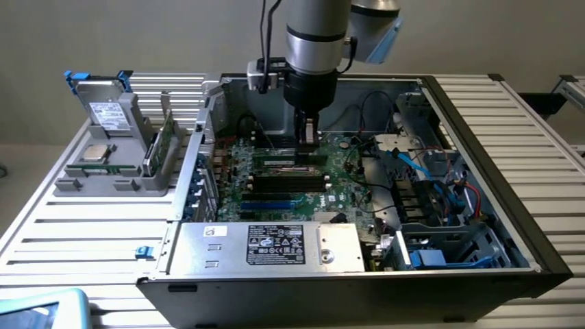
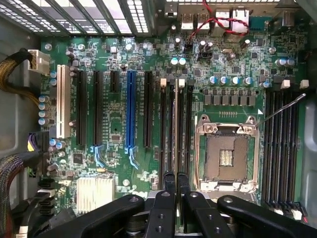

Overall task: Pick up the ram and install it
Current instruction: 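Insert the ram into the slot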

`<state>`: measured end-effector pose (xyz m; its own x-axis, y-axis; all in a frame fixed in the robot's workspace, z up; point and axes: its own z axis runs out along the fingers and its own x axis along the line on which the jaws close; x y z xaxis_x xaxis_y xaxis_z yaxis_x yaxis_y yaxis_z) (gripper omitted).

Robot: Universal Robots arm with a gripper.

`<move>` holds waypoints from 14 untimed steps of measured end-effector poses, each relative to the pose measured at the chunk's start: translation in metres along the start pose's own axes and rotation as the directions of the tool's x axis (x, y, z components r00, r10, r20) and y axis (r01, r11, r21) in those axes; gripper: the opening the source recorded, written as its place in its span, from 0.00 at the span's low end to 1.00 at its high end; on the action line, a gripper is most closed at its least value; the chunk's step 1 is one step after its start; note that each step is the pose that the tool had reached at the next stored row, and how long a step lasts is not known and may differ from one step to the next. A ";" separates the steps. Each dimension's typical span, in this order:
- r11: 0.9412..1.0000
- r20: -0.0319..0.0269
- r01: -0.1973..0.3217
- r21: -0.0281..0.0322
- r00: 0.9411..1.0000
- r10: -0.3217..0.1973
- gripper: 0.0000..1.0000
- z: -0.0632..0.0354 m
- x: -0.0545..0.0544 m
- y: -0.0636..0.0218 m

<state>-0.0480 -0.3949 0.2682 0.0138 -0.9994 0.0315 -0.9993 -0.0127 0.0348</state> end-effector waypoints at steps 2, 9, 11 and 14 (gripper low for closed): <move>1.000 -0.001 0.000 0.000 1.000 0.000 0.13 0.0036 0.000 -0.0002; 1.000 -0.006 0.001 0.000 1.000 -0.001 0.13 0.0074 0.004 -0.0003; 1.000 -0.007 0.001 0.000 1.000 -0.001 0.13 0.0079 0.005 -0.0003; 1.000 -0.009 0.000 0.000 1.000 0.000 0.13 0.0097 0.005 -0.0004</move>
<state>-0.0479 -0.4006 0.2587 0.0145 -0.9991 0.0404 -0.9993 -0.0131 0.0349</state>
